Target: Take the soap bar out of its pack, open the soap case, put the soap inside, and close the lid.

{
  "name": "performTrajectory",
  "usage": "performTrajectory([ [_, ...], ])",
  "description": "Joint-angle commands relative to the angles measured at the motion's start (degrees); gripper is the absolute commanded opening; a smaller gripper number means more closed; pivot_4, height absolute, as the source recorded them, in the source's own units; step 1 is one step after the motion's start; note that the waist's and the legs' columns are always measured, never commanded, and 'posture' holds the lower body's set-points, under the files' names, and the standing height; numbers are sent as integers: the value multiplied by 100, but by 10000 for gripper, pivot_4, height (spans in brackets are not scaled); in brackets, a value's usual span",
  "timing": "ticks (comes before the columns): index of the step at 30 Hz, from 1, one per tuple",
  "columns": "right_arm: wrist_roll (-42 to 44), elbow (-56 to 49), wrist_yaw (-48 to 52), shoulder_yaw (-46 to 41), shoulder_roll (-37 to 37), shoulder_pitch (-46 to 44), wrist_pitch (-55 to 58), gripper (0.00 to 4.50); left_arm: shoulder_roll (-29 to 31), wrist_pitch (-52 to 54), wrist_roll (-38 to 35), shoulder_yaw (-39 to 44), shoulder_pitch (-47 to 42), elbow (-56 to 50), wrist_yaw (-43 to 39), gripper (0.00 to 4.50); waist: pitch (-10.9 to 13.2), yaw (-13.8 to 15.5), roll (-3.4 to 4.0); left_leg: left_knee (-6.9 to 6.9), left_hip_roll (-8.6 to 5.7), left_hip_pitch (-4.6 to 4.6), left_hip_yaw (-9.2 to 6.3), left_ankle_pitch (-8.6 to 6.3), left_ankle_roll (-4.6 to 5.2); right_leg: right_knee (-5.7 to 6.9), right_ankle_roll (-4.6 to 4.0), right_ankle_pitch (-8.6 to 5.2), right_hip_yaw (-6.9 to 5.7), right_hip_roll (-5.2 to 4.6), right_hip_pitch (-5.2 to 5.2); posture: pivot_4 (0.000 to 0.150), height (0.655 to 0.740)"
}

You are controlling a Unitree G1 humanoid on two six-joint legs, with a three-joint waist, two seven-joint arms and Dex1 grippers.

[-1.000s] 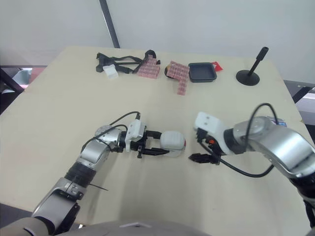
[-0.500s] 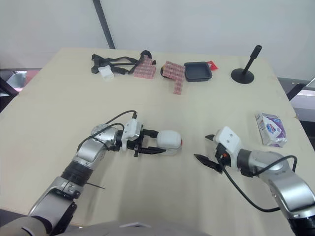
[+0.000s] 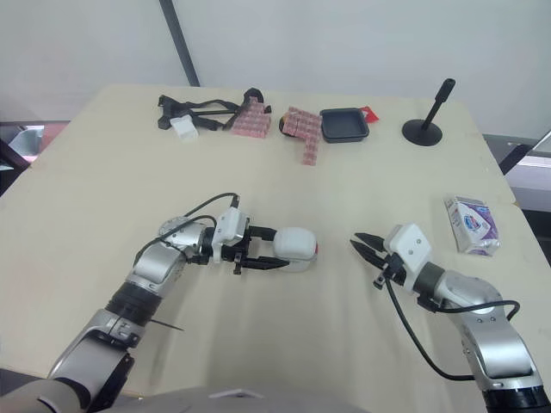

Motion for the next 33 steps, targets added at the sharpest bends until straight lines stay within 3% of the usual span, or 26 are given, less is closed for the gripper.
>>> performTrajectory([
  [1, 145, 201, 204, -102, 97, -23, -303, 249, 7, 38, -70, 95, -3, -147, 58, 18312, 0, -12, 0, 0, -1, 0, 0, 0, 1, 0, -1, 0, 0, -1, 0, 1500, 7400],
  [15, 1492, -678, 773, -442, -511, -1107, 860, 249, 73, 178, -138, 135, 83, -294, 110, 18312, 0, -59, 1, 4, -7, -2, -2, 1, 17, 2, -10, -6, -4, -7, -1, 1500, 7400],
  [23, 1722, -1613, 371, 431, -467, -2487, 1908, 249, 91, 187, -136, 125, 87, -318, 125, 18312, 0, -65, 1, 8, -7, 1, -2, 3, 18, 19, -2, -1, -2, -6, -29, 1500, 7400],
  [33, 1561, -1889, 647, 979, -607, -2564, 2146, 249, 87, 200, -138, 119, 126, -372, 179, 18312, 1, -30, 1, 10, -11, -8, -1, 4, 16, 24, 1, 1, 0, -8, -42, 1500, 7400],
])
